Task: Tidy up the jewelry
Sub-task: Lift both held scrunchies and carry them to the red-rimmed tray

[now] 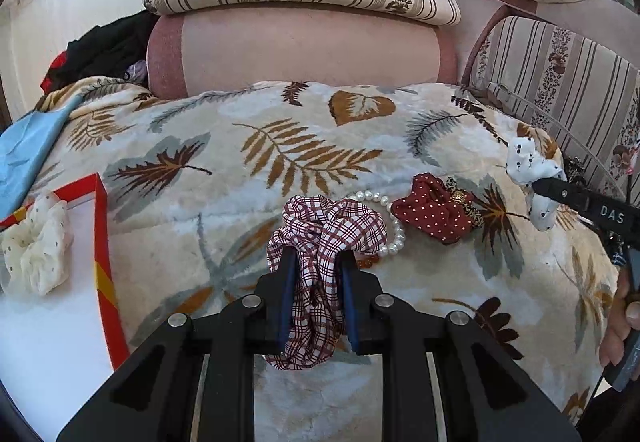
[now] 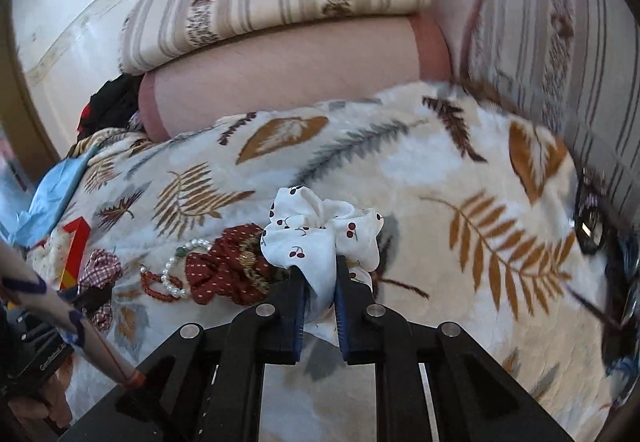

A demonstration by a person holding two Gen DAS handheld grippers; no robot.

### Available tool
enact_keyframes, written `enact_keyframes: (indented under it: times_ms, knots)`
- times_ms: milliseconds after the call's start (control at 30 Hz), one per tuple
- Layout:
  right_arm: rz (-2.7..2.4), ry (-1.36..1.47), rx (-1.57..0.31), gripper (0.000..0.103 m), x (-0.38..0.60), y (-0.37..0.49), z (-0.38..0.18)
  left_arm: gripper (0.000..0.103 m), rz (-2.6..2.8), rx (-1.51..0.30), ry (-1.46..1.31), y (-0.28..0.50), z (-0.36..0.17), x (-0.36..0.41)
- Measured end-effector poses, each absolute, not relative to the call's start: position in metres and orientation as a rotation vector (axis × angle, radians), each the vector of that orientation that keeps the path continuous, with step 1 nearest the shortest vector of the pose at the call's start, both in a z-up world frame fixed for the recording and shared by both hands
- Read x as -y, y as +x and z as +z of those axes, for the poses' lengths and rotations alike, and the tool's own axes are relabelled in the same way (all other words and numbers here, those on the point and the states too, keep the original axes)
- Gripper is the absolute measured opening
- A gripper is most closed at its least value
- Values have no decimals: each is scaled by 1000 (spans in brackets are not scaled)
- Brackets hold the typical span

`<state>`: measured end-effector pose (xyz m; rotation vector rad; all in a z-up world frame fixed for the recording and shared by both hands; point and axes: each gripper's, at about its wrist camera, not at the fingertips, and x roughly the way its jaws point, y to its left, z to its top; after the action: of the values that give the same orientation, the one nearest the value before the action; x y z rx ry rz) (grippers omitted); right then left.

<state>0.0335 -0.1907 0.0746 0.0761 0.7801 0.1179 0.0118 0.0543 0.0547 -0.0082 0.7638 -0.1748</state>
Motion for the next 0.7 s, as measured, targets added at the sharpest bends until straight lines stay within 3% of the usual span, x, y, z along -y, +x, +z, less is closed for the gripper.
enact_keyframes:
  times_ms: [700]
  knots:
    - [156, 33, -775, 14, 168, 31, 69, 20, -140, -708, 71, 4, 63, -47]
